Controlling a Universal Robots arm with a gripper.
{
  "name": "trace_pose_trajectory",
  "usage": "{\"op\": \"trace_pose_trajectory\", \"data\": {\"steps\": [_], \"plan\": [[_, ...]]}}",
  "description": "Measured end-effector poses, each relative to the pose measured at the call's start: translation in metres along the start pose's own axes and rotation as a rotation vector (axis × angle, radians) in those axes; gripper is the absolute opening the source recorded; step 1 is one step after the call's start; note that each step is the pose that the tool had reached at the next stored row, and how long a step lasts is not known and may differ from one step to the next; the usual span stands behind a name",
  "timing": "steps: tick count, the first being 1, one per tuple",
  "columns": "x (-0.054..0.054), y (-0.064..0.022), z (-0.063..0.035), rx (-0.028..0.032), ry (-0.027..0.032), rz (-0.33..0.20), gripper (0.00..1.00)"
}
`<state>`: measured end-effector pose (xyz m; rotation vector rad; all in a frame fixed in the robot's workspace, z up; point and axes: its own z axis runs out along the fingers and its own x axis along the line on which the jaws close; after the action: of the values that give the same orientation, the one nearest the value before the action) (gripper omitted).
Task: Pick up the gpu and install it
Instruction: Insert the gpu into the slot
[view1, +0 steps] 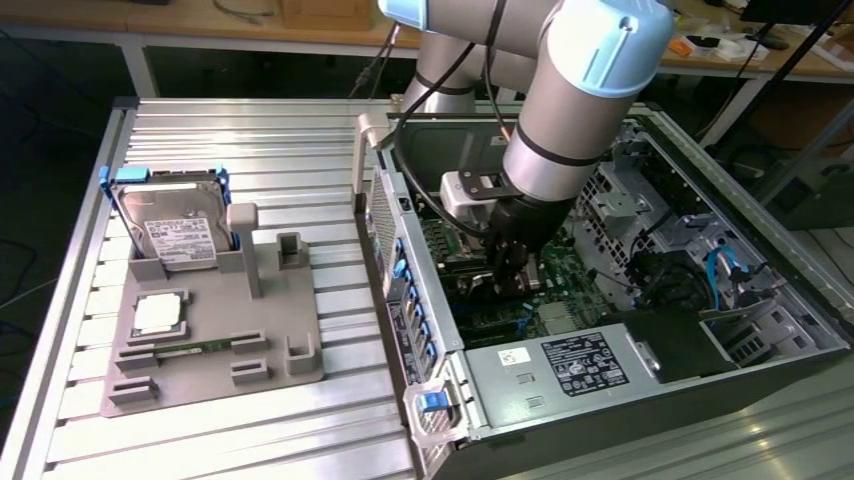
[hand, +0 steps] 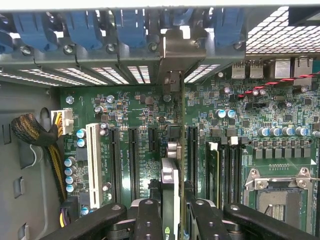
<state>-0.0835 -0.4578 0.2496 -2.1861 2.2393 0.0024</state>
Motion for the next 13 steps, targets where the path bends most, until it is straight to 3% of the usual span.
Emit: {"op": "trace_pose_trajectory", "data": {"steps": [13], "plan": [[-0.0001,0.0005,-0.0007,0.0005,-0.001,0.0,0.27]]}}
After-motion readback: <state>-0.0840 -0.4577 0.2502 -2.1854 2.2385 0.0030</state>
